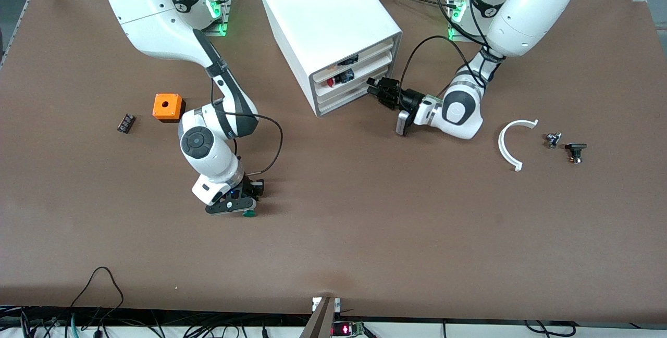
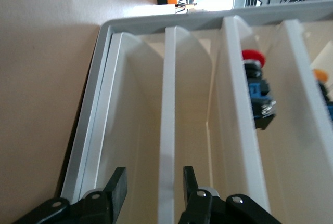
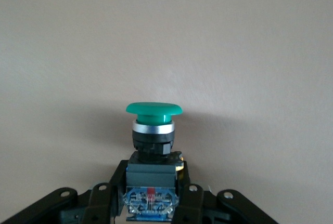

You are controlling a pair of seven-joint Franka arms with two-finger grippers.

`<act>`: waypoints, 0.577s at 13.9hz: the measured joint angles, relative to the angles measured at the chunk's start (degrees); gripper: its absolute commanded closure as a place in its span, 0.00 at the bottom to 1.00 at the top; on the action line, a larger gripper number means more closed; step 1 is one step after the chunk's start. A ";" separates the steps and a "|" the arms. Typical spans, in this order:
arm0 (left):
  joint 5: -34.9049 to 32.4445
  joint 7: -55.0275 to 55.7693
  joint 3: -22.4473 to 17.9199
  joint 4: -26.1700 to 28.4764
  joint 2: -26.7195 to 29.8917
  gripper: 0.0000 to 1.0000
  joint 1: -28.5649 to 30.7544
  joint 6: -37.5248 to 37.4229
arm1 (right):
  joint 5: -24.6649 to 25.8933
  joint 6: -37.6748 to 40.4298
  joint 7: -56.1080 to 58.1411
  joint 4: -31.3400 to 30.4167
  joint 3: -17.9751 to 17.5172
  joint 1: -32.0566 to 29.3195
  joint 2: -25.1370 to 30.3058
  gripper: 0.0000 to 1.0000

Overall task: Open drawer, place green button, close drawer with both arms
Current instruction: 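Pull the drawer open with the left gripper while the right gripper lifts the button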

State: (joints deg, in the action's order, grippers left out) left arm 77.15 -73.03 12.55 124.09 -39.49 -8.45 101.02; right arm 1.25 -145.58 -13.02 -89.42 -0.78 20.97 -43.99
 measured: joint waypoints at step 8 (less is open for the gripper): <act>1.10 -1.05 0.45 1.04 0.56 1.00 -0.15 -0.87 | -2.44 25.88 -14.91 14.43 -1.86 2.01 1.10 1.00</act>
State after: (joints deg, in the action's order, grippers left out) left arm 78.25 -74.08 13.00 125.13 -38.92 -8.61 100.15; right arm -1.19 -119.70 -27.93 -74.98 -2.65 22.98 -42.90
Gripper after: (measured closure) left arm 0.855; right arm 0.595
